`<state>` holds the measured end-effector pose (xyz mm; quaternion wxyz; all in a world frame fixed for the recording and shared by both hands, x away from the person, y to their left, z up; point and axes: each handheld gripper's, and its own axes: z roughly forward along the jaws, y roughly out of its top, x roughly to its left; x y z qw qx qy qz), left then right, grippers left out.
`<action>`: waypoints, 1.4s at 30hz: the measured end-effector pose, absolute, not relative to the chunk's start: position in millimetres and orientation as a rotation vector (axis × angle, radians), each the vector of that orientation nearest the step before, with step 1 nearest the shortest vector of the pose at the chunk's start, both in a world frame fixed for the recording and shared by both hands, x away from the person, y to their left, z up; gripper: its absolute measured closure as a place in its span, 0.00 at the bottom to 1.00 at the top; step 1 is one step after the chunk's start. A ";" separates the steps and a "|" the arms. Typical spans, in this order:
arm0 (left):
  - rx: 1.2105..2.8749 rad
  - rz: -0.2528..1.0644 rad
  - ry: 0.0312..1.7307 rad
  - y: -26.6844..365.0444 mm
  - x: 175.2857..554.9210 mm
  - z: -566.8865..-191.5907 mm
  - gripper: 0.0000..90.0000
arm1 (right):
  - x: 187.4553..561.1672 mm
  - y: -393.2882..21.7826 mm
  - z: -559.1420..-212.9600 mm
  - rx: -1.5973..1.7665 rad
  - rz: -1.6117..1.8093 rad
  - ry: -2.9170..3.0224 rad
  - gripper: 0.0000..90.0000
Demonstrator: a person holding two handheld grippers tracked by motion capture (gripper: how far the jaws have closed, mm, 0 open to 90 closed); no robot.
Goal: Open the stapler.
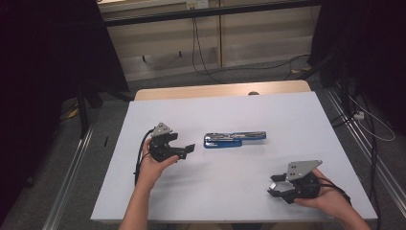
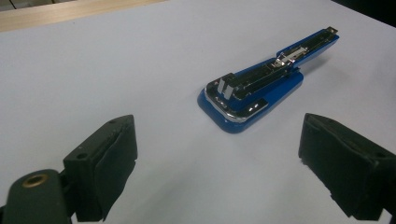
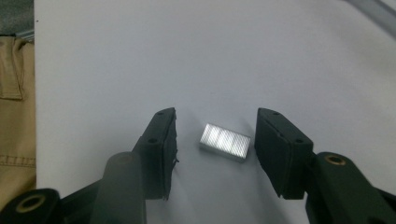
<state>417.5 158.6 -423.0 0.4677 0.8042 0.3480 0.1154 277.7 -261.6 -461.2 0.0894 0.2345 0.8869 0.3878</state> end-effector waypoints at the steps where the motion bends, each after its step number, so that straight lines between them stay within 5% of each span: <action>1: 1.971 0.284 0.855 158.8 417.5 -422.9 0.13 | 277.0 -262.5 -460.7 0.694 1.148 2.643 0.56; 15: 1.972 0.289 0.854 158.1 417.6 -422.9 0.13 | 283.9 -260.7 -461.1 0.643 1.148 2.648 0.55; 27: 1.968 0.293 0.856 160.2 417.9 -422.1 0.13 | 277.0 -266.8 -459.7 0.642 1.160 2.680 0.64; 35: 1.965 0.300 0.854 160.7 417.7 -421.4 0.13 | 275.5 -269.8 -458.2 0.678 1.153 2.684 0.82; 42: 1.961 0.304 0.854 160.2 417.6 -421.4 0.13 | 276.5 -267.5 -459.5 0.658 1.175 2.689 0.79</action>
